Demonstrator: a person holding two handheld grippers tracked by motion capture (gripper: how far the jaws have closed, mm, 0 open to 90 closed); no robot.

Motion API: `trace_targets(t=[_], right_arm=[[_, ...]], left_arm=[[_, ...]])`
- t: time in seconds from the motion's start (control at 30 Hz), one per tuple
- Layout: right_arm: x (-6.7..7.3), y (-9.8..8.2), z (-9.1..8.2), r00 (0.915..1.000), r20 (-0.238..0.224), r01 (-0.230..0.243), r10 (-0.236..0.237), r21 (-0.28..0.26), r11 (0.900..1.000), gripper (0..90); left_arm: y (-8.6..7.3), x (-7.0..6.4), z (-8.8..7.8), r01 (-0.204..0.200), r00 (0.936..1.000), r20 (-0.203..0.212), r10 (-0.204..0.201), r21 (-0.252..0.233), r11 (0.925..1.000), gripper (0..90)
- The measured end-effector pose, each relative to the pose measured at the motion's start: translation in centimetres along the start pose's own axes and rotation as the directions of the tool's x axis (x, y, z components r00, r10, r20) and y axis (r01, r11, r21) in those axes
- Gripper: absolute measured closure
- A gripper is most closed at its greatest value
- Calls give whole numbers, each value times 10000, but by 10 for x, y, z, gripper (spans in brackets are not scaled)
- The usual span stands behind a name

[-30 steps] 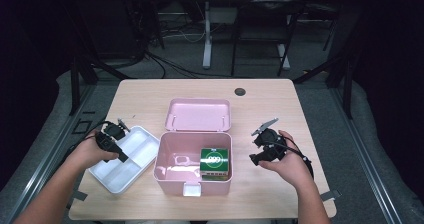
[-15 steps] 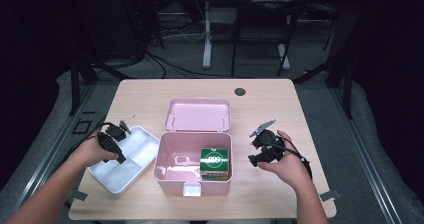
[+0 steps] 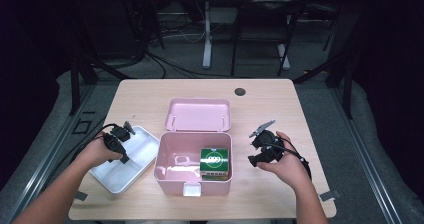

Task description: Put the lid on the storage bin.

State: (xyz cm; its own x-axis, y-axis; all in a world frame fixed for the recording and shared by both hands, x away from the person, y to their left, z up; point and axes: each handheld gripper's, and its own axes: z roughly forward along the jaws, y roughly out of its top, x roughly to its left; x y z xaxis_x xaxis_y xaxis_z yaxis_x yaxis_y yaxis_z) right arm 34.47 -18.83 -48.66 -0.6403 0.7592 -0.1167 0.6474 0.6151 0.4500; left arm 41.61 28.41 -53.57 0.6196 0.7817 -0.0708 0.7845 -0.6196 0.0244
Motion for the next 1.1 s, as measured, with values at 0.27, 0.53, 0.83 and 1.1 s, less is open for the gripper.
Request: trace_targets(t=[0.27, 0.53, 0.83, 1.1], right_arm=[[0, 0, 1, 10000, -11, 18, -18, -14, 10000, 318], [0, 0, 2, 9998, -185, -47, 47, 35, 10000, 318], [1, -1, 3, 9999, -90, -47, 47, 8, 10000, 318], [0, -1, 4, 10000, -81, -25, 25, 13, 10000, 321]], left_arm=[[2, 1, 8, 27, 10000, 43, -27, 59, 10000, 854], [3, 0, 8, -10, 10000, -28, 10, 125, 9999, 875], [3, 1, 6, -114, 9998, -184, 117, 177, 9998, 885], [2, 3, -3, -12, 9999, -101, 13, 137, 9999, 889]])
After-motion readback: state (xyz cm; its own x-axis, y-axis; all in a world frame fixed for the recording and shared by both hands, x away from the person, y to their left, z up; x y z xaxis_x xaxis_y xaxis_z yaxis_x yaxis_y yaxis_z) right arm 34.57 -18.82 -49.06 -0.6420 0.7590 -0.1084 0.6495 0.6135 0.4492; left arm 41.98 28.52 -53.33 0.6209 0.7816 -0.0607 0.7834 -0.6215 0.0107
